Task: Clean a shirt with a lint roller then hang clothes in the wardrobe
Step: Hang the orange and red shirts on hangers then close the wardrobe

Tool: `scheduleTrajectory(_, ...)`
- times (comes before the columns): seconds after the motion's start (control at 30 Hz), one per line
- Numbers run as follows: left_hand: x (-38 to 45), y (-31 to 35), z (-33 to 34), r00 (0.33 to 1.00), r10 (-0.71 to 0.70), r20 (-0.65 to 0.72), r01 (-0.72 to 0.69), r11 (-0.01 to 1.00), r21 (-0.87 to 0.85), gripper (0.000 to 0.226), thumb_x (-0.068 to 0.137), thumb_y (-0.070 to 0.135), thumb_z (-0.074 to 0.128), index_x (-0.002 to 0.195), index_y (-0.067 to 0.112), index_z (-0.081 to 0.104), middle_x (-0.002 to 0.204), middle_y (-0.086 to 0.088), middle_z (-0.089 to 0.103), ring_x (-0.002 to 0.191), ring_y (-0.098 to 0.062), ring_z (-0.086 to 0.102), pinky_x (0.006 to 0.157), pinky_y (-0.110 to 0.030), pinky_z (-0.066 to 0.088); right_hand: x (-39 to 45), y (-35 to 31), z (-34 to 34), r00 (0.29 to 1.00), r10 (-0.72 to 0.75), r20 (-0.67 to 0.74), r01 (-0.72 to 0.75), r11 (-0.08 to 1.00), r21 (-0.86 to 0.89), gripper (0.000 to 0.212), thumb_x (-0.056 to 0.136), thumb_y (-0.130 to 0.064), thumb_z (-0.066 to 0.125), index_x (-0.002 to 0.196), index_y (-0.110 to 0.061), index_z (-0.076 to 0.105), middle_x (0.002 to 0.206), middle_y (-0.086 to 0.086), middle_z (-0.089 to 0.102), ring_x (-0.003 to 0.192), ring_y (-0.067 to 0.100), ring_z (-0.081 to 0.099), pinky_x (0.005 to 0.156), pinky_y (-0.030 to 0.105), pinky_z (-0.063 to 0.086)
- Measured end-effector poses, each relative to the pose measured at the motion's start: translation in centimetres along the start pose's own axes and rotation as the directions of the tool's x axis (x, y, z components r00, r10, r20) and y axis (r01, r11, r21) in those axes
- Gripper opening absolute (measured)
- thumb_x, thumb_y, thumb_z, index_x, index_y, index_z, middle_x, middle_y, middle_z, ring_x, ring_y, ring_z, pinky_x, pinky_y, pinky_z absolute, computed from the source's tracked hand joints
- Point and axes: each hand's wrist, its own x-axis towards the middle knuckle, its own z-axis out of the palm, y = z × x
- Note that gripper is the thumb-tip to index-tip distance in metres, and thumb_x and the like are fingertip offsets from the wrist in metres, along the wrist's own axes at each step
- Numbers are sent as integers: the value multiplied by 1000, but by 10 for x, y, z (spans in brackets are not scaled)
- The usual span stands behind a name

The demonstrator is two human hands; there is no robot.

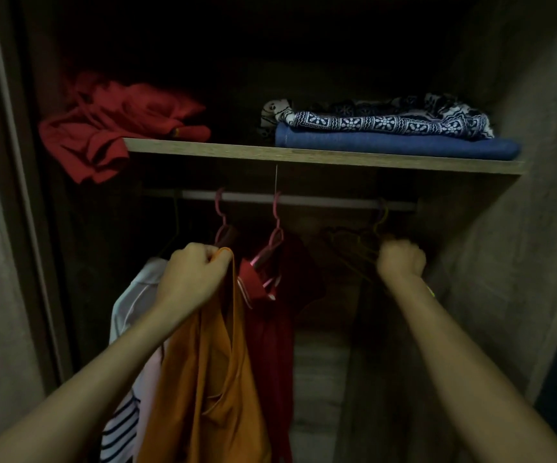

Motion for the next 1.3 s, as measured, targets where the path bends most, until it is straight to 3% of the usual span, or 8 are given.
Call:
scheduleTrajectory(0.27, -3, 3, -1, 1000, 0, 5, 0, 1000, 31, 41, 91, 28, 51, 55, 10, 51, 49, -4, 48, 48, -20, 49, 50, -33, 35, 9, -11, -18, 966, -62, 251, -47, 912, 408, 40, 99, -27, 45, 127, -2, 56, 134, 21, 55, 122, 36, 52, 96, 35, 42)
scheduleTrajectory(0.4, -5, 4, -3, 1000, 14, 5, -14, 1000, 21, 40, 91, 26, 51, 52, 15, 46, 47, -2, 45, 46, -17, 45, 48, -30, 33, 6, -18, -29, 985, -22, 173, -114, 667, 736, 34, 98, -18, 47, 122, 1, 60, 129, 23, 58, 119, 35, 54, 94, 36, 41)
scheduleTrajectory(0.5, -8, 3, -6, 1000, 28, -2, -28, 999, 24, 41, 90, 26, 51, 52, 16, 44, 47, -2, 45, 48, -19, 48, 48, -30, 33, -4, -22, -37, 968, 52, 246, -248, 355, 901, 18, 93, -14, 48, 90, -8, 65, 87, 12, 66, 77, 28, 60, 58, 28, 43)
scheduleTrajectory(0.63, -13, 5, -10, 1000, 27, 3, -27, 999, 22, 39, 91, 27, 50, 54, 15, 48, 49, -3, 46, 49, -20, 48, 48, -30, 34, -23, -29, -38, 907, -111, 407, -371, 250, 894, 27, 88, -12, 48, 61, -16, 43, 39, -4, 35, 31, 12, 29, 38, 19, 22)
scheduleTrajectory(0.8, -20, 12, -20, 1000, 19, -8, -19, 999, 41, 42, 90, 28, 50, 52, 11, 49, 46, 0, 48, 49, -15, 49, 54, -33, 33, -53, -39, -36, 889, -222, 401, -305, 365, 879, 13, 89, -7, 54, 95, -18, 59, 63, 0, 47, 43, 11, 35, 33, 15, 24)
scheduleTrajectory(0.93, -26, 4, -27, 999, 20, 34, -19, 999, -30, 39, 91, 29, 48, 54, 15, 50, 47, -1, 45, 42, -14, 41, 50, -31, 35, -69, -46, -27, 809, -326, 489, -469, 143, 872, 17, 83, 4, 47, 78, -12, 52, 64, 4, 40, 30, 6, 30, 31, 13, 21)
scheduleTrajectory(1.13, -33, -7, -31, 1000, 12, 11, -12, 999, -45, 48, 92, 25, 50, 45, 20, 37, 39, 6, 32, 31, -9, 31, 33, -17, 24, -92, -58, -27, 722, -447, 528, -563, 65, 824, 16, 82, 0, 37, 71, -9, 42, 47, -1, 48, 25, 5, 25, 29, 12, 17)
scheduleTrajectory(1.3, -34, -16, -34, 999, -19, 50, 21, 999, -38, 43, 92, 30, 48, 51, 18, 43, 42, 5, 34, 30, -8, 28, 35, -20, 23, -99, -64, -26, 734, -453, 507, -516, 115, 849, 38, 83, -4, 34, 115, -15, 52, 54, 5, 51, 26, 9, 30, 33, 11, 23)
